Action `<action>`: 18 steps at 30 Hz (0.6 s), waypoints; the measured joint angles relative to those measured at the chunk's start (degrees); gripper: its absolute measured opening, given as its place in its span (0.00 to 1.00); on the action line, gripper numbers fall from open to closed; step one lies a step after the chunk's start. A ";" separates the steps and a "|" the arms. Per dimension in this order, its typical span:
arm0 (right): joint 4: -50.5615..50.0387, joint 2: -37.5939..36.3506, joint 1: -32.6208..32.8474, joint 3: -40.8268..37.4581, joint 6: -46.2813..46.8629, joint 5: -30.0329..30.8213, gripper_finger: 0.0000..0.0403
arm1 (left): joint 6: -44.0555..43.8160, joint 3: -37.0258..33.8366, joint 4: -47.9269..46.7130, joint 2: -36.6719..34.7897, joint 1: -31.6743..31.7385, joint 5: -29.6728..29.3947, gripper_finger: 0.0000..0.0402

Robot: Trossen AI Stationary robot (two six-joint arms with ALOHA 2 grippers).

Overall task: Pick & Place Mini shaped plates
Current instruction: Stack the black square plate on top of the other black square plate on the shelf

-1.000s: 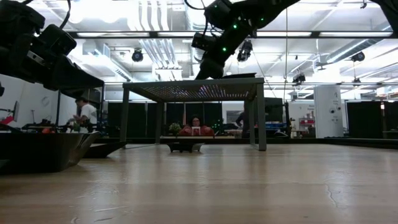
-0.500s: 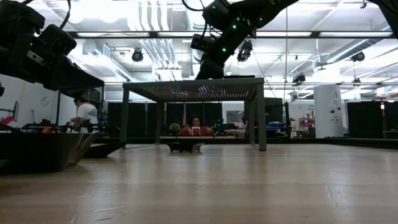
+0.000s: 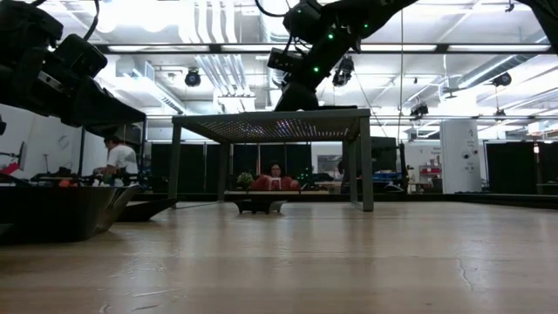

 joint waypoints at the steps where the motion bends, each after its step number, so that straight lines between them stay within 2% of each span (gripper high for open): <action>1: 0.17 0.04 0.23 0.00 0.00 2.01 0.02 | 0.00 0.00 0.00 0.00 0.00 0.02 0.00; 3: 0.95 0.04 0.24 0.00 -0.83 3.87 0.02 | 0.00 0.00 0.01 0.02 0.00 0.02 0.00; 10: 3.19 -1.30 0.74 0.45 -0.31 4.02 0.02 | 0.00 -0.01 0.00 0.00 -0.01 0.01 0.00; 18: -1.47 -2.56 2.08 0.52 2.86 -1.04 0.02 | 0.00 0.00 0.02 0.00 0.00 0.01 0.00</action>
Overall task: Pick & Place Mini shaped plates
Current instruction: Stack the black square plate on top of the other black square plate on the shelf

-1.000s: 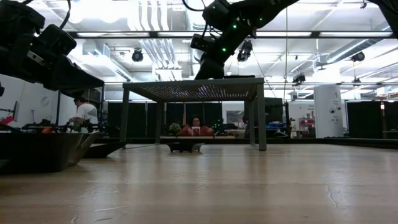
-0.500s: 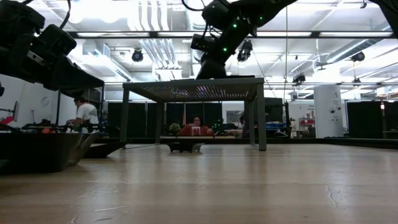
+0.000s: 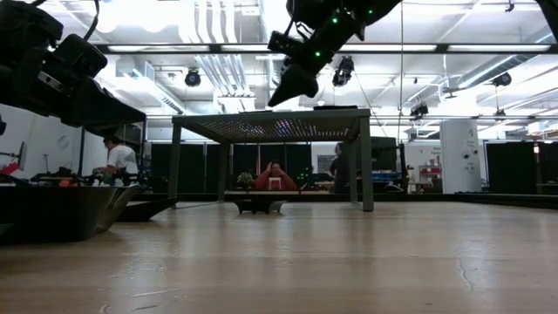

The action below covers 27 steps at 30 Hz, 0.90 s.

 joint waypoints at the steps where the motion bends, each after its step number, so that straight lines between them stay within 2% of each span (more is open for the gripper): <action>1: -0.52 0.00 0.00 0.00 0.53 -0.46 0.02 | 0.00 -0.02 -0.01 0.00 -0.01 0.00 0.00; 6: -1.51 -0.09 -0.15 0.12 3.50 -2.96 0.04 | 0.01 -0.01 -0.01 0.02 -0.01 -0.02 0.00; 14: -1.65 -0.19 -0.59 0.81 7.37 -3.03 0.22 | 0.01 0.00 -0.02 0.02 -0.01 0.00 0.00; 17: -2.48 -0.02 -1.27 0.81 8.18 -3.27 0.25 | 0.00 -0.02 0.00 0.02 0.00 -0.01 0.00; 23: -2.75 0.13 -1.68 0.81 8.57 -3.56 0.23 | 0.00 -0.01 -0.01 0.01 0.00 0.00 0.00; 27: -3.35 0.13 -1.66 0.81 10.46 -6.25 0.20 | 0.00 -0.02 0.00 0.02 -0.02 0.00 0.00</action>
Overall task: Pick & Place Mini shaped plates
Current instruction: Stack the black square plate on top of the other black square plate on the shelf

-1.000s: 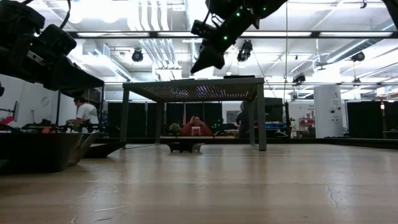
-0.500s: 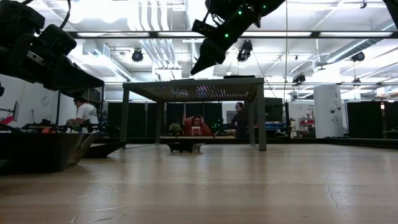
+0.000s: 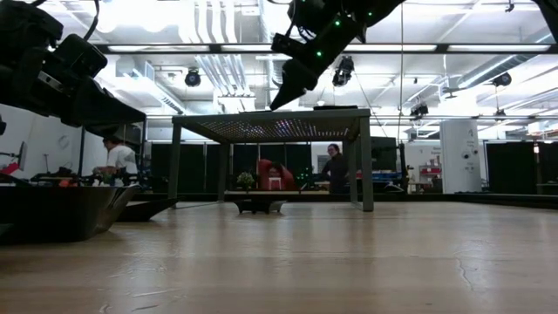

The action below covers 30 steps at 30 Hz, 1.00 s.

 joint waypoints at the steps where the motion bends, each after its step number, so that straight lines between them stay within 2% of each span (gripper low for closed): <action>1: 0.03 0.00 0.04 0.00 0.12 -0.05 0.19 | 0.00 0.02 0.00 0.00 0.02 0.00 0.00; 19: -1.22 0.04 -1.53 -0.35 1.71 -0.17 0.17 | 0.01 0.01 -0.01 -0.01 0.01 0.00 0.00; 23: -0.95 0.04 -1.55 -0.26 2.14 -2.72 0.17 | 0.00 0.02 0.00 -0.02 0.00 0.00 0.00; 30: -0.98 0.04 -1.59 -0.26 2.82 -2.95 0.17 | 0.00 0.02 0.00 0.00 0.02 0.00 0.00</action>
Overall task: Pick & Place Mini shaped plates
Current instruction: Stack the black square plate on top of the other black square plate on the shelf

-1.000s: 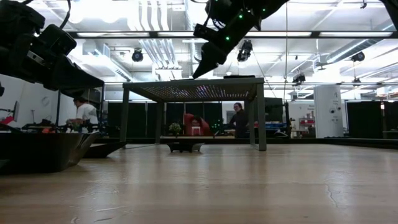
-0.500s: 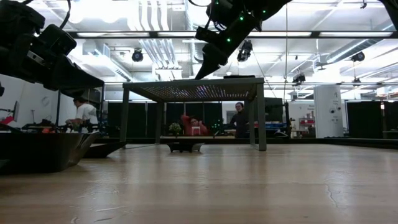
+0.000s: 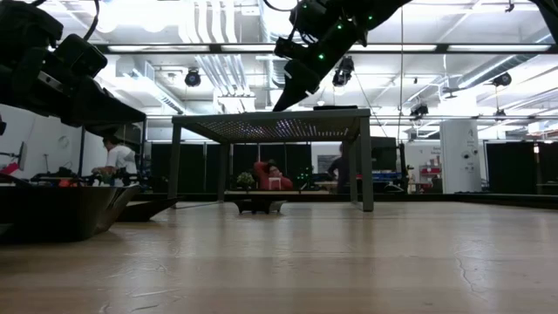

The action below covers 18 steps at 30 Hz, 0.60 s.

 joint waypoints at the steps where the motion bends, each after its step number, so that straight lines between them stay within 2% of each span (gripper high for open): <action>1: -0.01 0.00 -0.05 0.00 0.01 -0.02 0.17 | 0.00 0.00 0.00 -0.02 0.00 -0.02 0.00; 18: -1.09 0.00 -0.27 0.00 -1.00 0.01 0.07 | 0.00 0.00 -0.02 -0.02 0.00 0.00 0.00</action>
